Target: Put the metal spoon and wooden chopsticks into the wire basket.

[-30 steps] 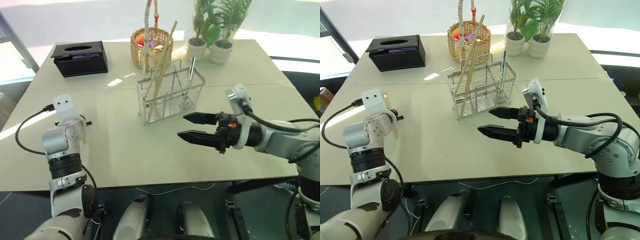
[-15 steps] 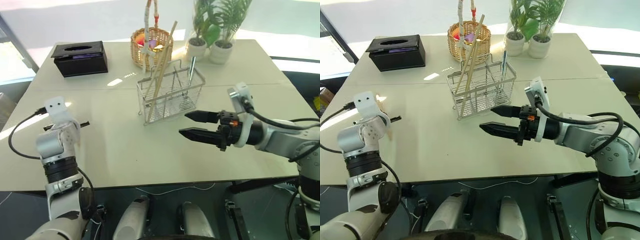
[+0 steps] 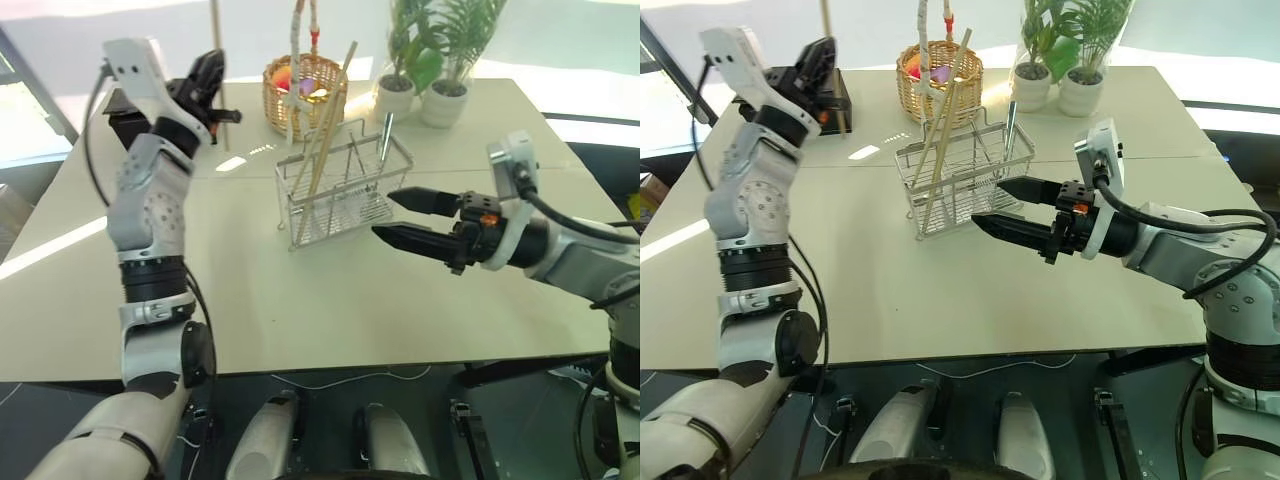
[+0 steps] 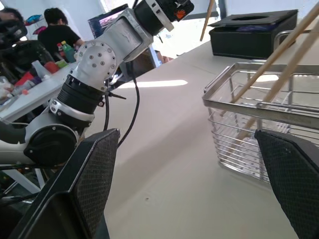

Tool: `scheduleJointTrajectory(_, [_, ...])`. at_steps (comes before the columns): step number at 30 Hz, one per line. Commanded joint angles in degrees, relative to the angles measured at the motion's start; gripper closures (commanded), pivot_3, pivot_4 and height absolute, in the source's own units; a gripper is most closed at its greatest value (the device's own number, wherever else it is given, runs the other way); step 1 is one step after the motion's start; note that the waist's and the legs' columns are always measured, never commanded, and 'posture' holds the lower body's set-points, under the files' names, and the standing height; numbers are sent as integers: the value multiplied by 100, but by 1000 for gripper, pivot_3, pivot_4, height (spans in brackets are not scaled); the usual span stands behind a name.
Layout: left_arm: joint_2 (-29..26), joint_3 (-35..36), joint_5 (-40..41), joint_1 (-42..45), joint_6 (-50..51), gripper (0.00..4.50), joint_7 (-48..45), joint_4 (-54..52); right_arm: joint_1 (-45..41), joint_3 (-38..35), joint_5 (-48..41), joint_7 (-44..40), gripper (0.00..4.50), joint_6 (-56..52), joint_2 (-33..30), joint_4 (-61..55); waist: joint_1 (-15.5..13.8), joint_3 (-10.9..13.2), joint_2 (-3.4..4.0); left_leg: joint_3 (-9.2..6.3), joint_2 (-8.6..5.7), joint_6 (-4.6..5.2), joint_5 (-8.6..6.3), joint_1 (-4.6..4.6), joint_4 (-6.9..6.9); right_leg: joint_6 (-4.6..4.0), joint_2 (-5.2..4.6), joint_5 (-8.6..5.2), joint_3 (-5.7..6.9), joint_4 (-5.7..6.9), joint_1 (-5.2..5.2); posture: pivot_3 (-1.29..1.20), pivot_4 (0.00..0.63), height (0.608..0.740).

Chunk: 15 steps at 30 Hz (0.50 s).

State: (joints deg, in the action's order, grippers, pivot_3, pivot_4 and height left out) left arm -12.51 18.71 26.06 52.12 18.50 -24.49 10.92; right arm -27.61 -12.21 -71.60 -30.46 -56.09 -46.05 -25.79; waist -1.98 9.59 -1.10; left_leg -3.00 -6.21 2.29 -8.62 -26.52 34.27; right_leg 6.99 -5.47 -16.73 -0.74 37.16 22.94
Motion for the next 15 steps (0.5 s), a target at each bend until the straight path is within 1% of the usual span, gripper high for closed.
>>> scheduleJointTrajectory(1, [145,-92,496,173,-276,4411,-618,-79,9,-228,97,121,0,227,47,-174,21,0,0,0,1,2,1,0,0,0,1,0,0,1,2,0,150,740])
scheduleJointTrajectory(4, [329,-277,631,81,-265,4411,-850,-88,35,-332,145,308,0,349,111,-194,11,0,0,0,2,4,3,1,0,0,1,0,0,2,0,0,150,740])
scheduleJointTrajectory(10, [572,-406,947,-5,-145,4411,-971,-184,239,-442,74,474,0,396,143,-389,-27,0,0,-2,1,5,3,1,9,0,1,0,1,1,-7,0,150,740])
scheduleJointTrajectory(15, [743,-678,970,-163,-97,4411,-1051,-300,330,-451,83,594,0,473,208,-458,-21,0,0,-2,0,6,3,3,12,0,1,0,0,2,-10,0,150,740])
